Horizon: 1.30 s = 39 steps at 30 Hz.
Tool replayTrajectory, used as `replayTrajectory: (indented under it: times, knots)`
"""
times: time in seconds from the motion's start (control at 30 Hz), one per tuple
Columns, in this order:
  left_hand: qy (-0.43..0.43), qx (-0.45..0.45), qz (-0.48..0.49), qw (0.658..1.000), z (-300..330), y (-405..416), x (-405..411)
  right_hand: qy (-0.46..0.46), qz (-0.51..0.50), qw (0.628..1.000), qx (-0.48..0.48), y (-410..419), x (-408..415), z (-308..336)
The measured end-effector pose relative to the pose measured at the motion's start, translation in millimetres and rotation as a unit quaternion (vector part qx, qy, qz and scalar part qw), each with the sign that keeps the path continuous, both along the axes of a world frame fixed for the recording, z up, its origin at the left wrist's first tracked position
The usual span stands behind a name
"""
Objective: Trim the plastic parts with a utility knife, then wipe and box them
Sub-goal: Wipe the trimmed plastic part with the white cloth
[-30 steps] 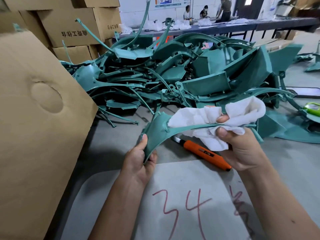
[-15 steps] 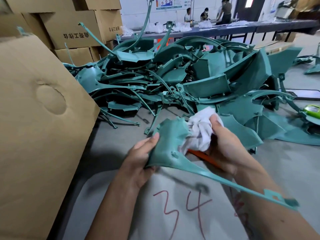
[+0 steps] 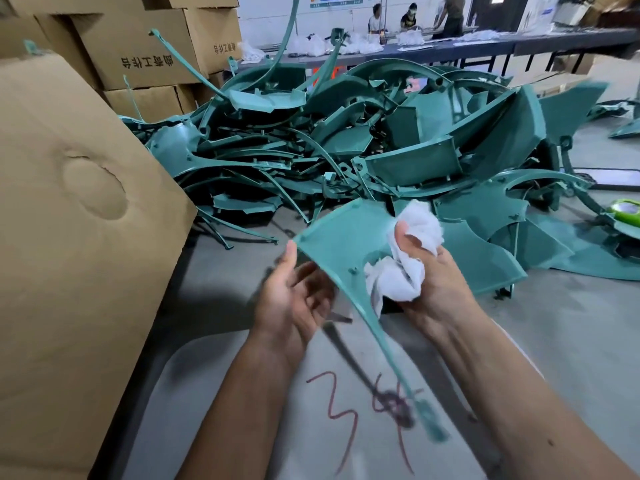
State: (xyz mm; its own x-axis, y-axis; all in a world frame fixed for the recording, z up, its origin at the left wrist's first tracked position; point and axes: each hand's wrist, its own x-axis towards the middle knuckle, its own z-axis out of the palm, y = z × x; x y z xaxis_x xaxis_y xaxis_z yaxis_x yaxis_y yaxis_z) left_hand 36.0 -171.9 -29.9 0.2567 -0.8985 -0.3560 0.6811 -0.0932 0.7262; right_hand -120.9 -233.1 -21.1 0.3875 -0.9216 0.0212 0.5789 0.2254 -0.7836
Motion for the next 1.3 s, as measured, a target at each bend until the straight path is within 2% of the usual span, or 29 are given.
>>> replayTrajectory:
  times: [0.1, 0.2, 0.3, 0.37, 0.43, 0.47, 0.5, 0.6, 0.67, 0.8, 0.97, 1.03, 1.13, 1.2, 1.27, 1.3]
  knots:
    - [-0.077, -0.058, -0.084, 0.992, -0.3, 4.1, -18.5, -0.013, -0.065, 0.998, -0.005, 1.5, 7.3, -4.3]
    - [-0.143, -0.107, -0.065, 0.982, -4.1, 8.1, -28.9, 0.039, -0.132, 0.99, -0.031, -2.3, 4.6, -10.2]
    - [-0.128, -0.109, -0.064, 0.984, 4.3, 11.1, -20.7, 0.087, -0.151, 0.981, -0.089, -7.3, 0.1, -12.9]
    - [-0.121, -0.151, -0.07, 0.979, 14.0, 15.7, -7.5, 0.014, -0.117, 0.991, -0.059, -8.9, -2.1, -13.8]
    - [-0.172, -0.21, -0.074, 0.96, 25.0, 23.8, 8.9, -0.086, -0.057, 0.995, -0.016, -14.0, -9.5, -12.0]
    - [-0.217, -0.232, -0.074, 0.945, 29.4, 28.4, 17.8, -0.102, -0.034, 0.994, -0.002, -16.3, -14.1, -11.2]
    - [-0.269, -0.242, -0.072, 0.93, 32.4, 32.3, 26.5, -0.078, -0.03, 0.996, 0.022, -19.1, -18.0, -10.1]
    - [-0.431, -0.211, -0.069, 0.875, 33.7, 36.9, 39.6, 0.073, -0.02, 0.995, 0.068, -21.2, -24.3, -10.5]
    - [-0.503, -0.198, -0.059, 0.839, 29.8, 34.8, 38.2, 0.091, 0.034, 0.994, 0.042, -17.5, -22.6, -6.7]
    - [-0.574, -0.21, -0.025, 0.791, 23.2, 31.0, 33.0, 0.07, 0.028, 0.994, -0.076, -13.6, -20.1, -5.5]
    - [-0.594, -0.192, -0.012, 0.781, 16.2, 26.6, 22.3, 0.012, -0.052, 0.996, -0.067, -11.7, -17.9, -9.9]
    - [-0.612, -0.198, -0.009, 0.766, 15.1, 24.8, 18.6, 0.03, -0.09, 0.993, -0.076, -10.9, -15.8, -9.3]
    - [-0.67, -0.212, 0.01, 0.711, 16.3, 26.1, 17.6, 0.122, -0.212, 0.968, -0.051, -18.6, -12.1, -12.6]
    - [-0.745, -0.208, 0.048, 0.632, 19.4, 28.2, 21.7, 0.159, -0.33, 0.93, -0.015, -28.2, -20.5, -15.1]
    - [-0.808, -0.167, 0.058, 0.562, 21.4, 29.5, 23.5, 0.193, -0.391, 0.894, -0.106, -30.0, -30.1, -14.6]
    - [-0.822, -0.153, 0.047, 0.547, 21.2, 28.9, 21.4, 0.206, -0.374, 0.89, -0.159, -28.6, -31.0, -15.1]
